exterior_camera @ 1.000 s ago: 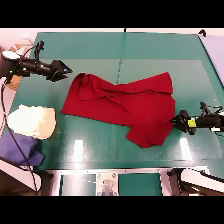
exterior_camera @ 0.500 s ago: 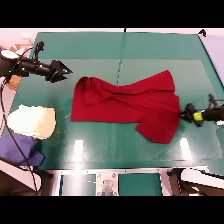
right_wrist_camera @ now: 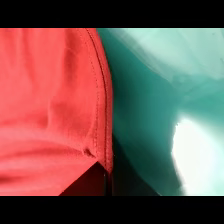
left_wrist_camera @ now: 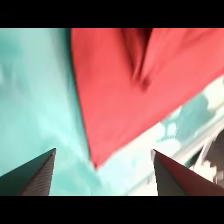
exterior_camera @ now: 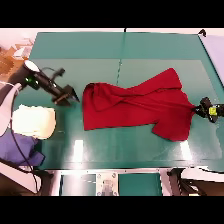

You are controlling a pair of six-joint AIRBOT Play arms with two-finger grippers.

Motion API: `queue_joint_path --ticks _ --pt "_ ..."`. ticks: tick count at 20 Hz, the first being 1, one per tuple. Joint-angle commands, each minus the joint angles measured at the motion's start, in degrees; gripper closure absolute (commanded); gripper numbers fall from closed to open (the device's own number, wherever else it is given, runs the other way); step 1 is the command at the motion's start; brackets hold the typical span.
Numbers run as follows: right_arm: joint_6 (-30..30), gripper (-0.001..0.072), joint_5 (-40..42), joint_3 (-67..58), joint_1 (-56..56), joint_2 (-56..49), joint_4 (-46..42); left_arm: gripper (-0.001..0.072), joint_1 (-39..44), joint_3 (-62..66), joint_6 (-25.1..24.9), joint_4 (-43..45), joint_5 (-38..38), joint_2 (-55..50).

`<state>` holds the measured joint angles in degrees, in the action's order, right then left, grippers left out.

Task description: Fold the shirts.

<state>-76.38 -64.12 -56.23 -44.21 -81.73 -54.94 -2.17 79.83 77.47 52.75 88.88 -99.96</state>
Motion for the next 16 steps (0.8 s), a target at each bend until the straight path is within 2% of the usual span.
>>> queue_joint_path --ticks 1,4,7,10,11,12,13,14,16 --pt "0.6 0.0697 -0.1 -0.3 -0.3 -0.8 0.0 0.0037 2.7 -12.1 3.8 4.7 -1.6 3.4" --pt "0.6 0.0697 0.0 -0.2 -0.3 -0.9 0.0 0.0037 4.5 -21.9 5.0 0.5 -12.1 7.0" --pt "0.6 0.0697 0.0 0.7 -0.2 -0.9 0.1 0.0038 9.9 -28.2 3.6 -5.6 -22.1 8.8" --pt "0.6 0.0697 0.2 1.5 -0.3 -0.9 0.1 0.0039 13.4 -29.2 3.4 -6.7 -24.5 8.8" --pt "0.6 0.0697 0.2 1.5 -0.2 -0.9 0.1 0.0141 13.5 -29.2 3.2 -7.0 -24.3 8.8" --pt "0.6 0.0697 0.1 1.5 -0.3 -0.8 0.1 0.035 13.5 -29.1 2.8 -7.0 -24.0 8.9" --pt "0.6 0.0697 0.0 1.5 -0.2 -0.8 0.1 0.0487 13.5 -29.1 1.7 -6.9 -23.8 8.9" --pt "0.5 0.0697 -0.1 1.5 -0.2 -0.8 0.1 0.0653 13.5 -29.1 1.0 -6.9 -23.7 8.9" --pt "0.6 0.0697 -0.7 1.5 -0.2 -0.7 0.5 0.0679 13.5 -29.1 0.0 -6.8 -23.9 9.2"
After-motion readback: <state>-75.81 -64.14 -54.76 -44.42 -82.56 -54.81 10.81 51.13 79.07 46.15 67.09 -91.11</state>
